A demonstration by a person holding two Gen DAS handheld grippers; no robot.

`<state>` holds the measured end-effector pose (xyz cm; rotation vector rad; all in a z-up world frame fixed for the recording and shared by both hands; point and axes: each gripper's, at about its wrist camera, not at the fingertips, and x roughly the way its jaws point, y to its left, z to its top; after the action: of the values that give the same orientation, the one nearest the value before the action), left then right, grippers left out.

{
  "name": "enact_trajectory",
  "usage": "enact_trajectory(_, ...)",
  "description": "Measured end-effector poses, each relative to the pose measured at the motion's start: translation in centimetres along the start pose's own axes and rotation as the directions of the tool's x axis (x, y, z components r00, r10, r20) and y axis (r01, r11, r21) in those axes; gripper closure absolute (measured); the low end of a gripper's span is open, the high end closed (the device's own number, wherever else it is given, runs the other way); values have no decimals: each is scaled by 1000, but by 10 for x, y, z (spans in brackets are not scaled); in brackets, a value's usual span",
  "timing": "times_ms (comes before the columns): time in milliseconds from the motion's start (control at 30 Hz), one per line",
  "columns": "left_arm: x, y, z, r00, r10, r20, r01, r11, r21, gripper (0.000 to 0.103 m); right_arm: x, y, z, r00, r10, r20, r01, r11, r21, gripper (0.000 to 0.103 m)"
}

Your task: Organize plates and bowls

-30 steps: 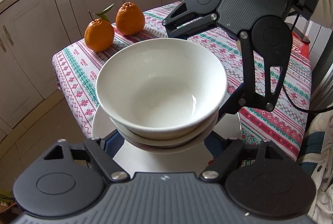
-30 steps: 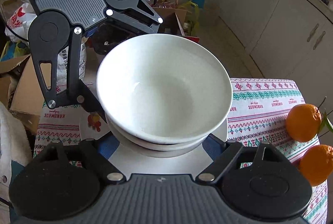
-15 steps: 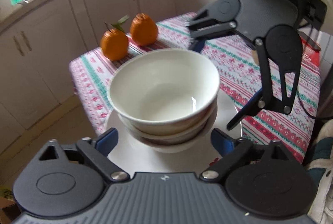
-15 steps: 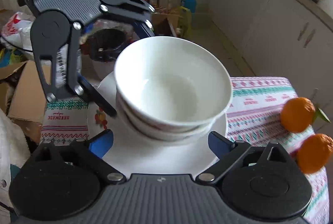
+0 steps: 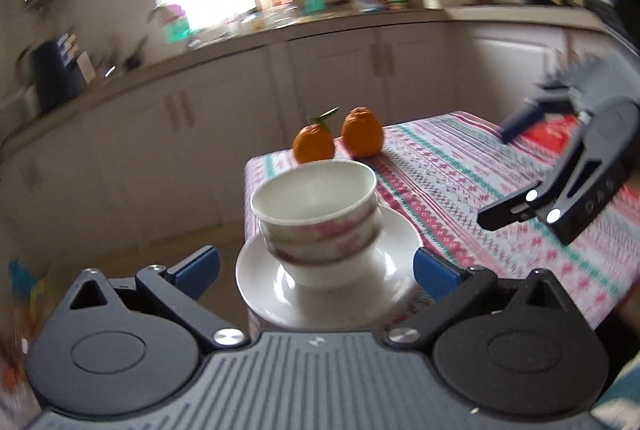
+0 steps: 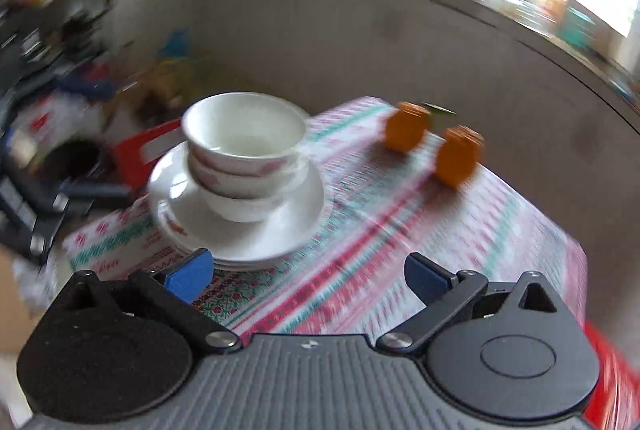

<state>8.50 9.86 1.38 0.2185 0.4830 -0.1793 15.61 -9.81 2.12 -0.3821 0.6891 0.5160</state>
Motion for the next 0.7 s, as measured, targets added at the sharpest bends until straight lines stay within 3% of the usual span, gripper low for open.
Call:
enact_trajectory(133, -14, -10, 3, 995, 75, -60, -85, 977, -197, 1, -23, -4, -26, 996, -95, -2, 92, 968, 233, 0)
enact_trajectory(233, -29, -20, 4, 995, 68, -67, -84, 956, -282, 1, -42, 4, -40, 990, -139, 10, 129, 943, 306, 0)
enact_trajectory(700, -64, -43, 5, 987, 145, -63, -157, 942, -296, 1, -86, 27, -58, 967, -245, 73, 205, 914, 351, 0)
